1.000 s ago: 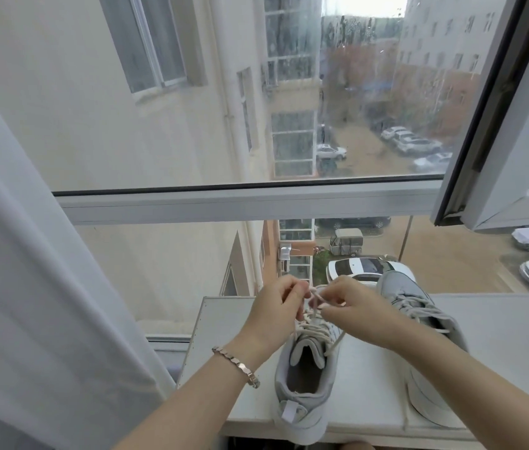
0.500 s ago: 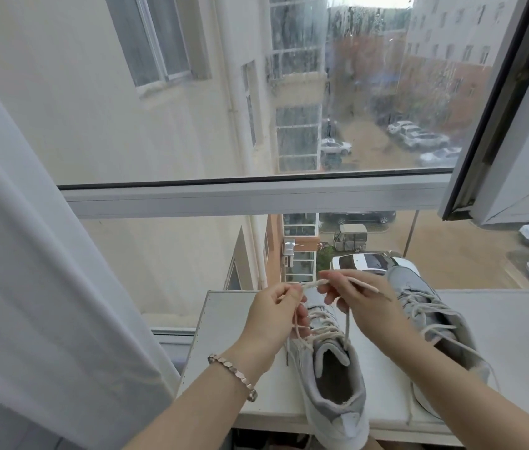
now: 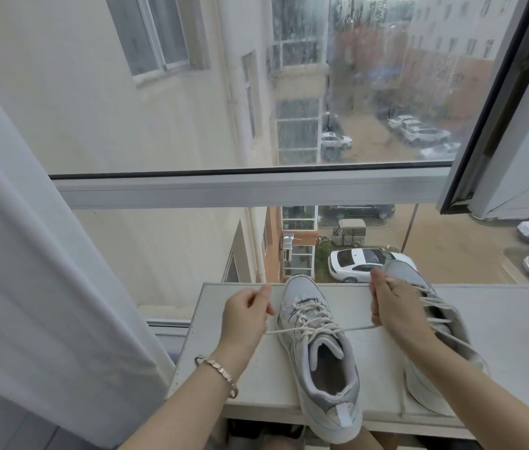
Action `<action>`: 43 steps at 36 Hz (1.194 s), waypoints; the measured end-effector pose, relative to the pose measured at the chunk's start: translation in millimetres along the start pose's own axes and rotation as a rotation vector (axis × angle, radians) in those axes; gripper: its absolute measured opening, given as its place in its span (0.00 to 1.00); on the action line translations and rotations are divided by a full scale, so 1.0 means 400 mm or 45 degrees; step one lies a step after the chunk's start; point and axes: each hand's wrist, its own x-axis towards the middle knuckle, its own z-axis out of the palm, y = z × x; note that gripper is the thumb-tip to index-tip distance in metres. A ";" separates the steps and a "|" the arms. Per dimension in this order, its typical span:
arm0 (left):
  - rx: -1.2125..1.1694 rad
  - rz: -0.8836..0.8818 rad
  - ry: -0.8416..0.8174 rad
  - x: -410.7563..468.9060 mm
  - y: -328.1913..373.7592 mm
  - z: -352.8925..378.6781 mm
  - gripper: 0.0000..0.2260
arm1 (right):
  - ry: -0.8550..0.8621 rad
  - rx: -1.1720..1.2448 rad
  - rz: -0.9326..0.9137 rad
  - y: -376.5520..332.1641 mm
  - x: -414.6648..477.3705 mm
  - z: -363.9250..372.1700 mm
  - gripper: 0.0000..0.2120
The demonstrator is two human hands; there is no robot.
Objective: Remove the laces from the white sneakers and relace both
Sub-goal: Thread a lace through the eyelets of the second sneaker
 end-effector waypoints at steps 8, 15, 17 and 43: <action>0.369 0.181 -0.644 -0.028 0.079 0.068 0.05 | -0.075 0.509 0.141 -0.091 -0.001 0.032 0.19; 0.472 0.167 -0.716 -0.035 0.089 0.112 0.06 | -0.052 0.990 0.261 -0.118 0.019 0.024 0.20; 0.487 0.166 -0.733 -0.038 0.084 0.120 0.06 | -0.049 1.076 0.291 -0.110 0.019 0.024 0.21; 0.078 0.129 -0.229 -0.035 0.059 0.093 0.10 | -0.475 0.046 -0.146 -0.013 -0.059 0.037 0.14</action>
